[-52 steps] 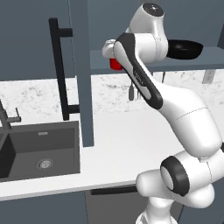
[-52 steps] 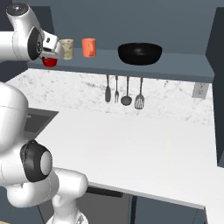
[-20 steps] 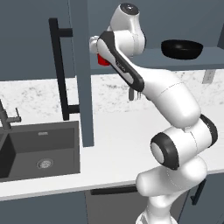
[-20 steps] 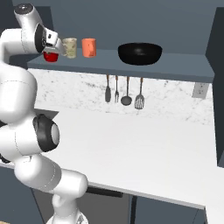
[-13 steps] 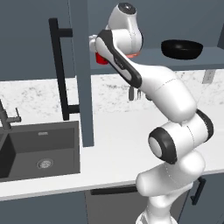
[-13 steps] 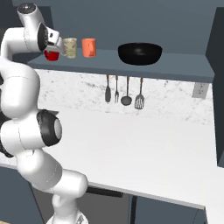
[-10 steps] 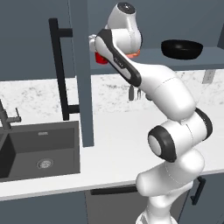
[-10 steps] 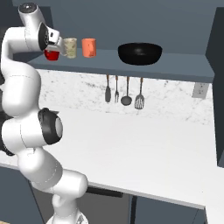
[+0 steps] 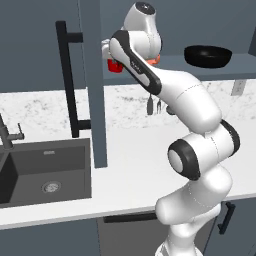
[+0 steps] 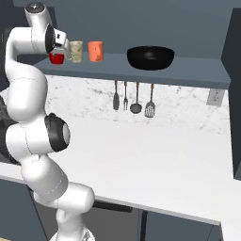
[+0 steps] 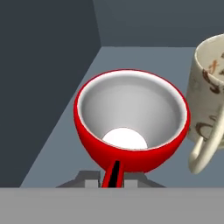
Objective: Gather all objects into one cabinet and sort the glasses and bowls to opposite sides.
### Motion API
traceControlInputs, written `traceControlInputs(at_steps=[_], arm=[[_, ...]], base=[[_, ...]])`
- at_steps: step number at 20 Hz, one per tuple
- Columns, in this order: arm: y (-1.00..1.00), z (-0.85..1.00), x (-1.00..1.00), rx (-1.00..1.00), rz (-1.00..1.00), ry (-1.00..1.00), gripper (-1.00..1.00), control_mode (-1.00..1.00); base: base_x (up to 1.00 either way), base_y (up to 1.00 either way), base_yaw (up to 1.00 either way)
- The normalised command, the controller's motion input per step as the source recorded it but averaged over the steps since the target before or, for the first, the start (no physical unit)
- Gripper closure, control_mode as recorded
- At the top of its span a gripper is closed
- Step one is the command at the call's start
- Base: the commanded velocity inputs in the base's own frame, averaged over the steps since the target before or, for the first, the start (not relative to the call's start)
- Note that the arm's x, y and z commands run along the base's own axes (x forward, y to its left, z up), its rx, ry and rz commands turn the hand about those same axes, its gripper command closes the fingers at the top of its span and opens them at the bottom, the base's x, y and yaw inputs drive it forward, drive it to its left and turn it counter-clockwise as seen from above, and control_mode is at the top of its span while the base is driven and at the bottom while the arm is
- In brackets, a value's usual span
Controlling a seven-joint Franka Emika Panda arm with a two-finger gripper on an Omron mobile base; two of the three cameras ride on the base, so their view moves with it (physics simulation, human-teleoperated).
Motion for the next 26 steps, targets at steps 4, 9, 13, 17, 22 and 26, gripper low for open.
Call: traceControlInputs(at_steps=[4,9,13,17,22,26], arm=[[0.00,-0.39,0.21,0.00,0.09,0.00,1.00,-1.00],[0.02,-0.36,0.20,0.00,0.08,0.00,-1.00,-1.00],[0.08,-0.39,0.21,0.00,0.07,0.00,-1.00,-1.00],[0.11,-0.43,0.19,-0.01,0.05,0.00,-1.00,-1.00],[0.03,-0.15,0.03,-0.01,0.03,-0.03,-1.00,-1.00],[0.00,0.07,-0.31,-0.01,0.01,-0.06,-1.00,-1.00]], base=[[0.00,0.00,0.00],[0.00,0.00,0.00],[0.00,0.00,0.00],[0.00,0.00,0.00],[0.00,0.00,0.00],[0.00,0.00,0.00]])
